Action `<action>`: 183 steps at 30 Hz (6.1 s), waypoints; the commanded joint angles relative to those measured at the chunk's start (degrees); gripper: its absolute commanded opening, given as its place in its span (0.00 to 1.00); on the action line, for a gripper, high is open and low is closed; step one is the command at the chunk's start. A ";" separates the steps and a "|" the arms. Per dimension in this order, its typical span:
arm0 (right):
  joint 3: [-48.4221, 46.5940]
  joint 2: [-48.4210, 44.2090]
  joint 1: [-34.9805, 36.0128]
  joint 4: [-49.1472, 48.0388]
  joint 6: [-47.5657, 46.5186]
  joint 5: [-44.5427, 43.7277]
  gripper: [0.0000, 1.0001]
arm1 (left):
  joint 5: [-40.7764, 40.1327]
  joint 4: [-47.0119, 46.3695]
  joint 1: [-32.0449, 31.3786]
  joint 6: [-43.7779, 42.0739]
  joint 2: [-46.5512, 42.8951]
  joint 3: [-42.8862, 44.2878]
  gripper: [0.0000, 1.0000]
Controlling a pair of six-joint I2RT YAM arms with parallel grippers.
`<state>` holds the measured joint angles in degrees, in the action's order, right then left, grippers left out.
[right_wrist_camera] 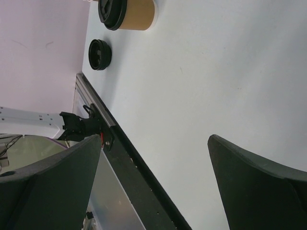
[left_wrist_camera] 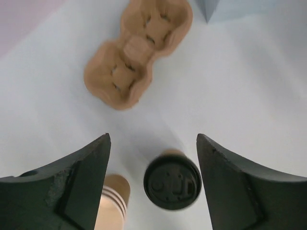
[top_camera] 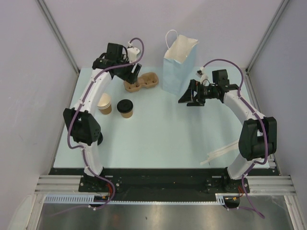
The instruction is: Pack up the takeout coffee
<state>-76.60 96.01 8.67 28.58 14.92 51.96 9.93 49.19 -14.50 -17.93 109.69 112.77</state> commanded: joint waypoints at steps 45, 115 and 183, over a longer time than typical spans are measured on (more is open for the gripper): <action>-0.48 1.90 -1.46 0.51 -2.09 -1.08 1.00 | 2.64 -13.42 0.44 3.96 29.00 15.20 0.34; -0.57 1.90 0.12 -0.27 -1.91 0.77 1.00 | -7.83 -29.42 -3.25 -4.92 7.82 -17.94 0.00; -0.57 2.08 0.03 -0.36 -1.73 1.03 1.00 | -1.93 -18.86 -0.79 -3.16 13.80 -5.63 0.00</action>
<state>-76.60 98.37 8.51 28.97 13.39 51.86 7.77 32.25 -15.81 -21.41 125.47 105.23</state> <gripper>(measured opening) 0.994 0.021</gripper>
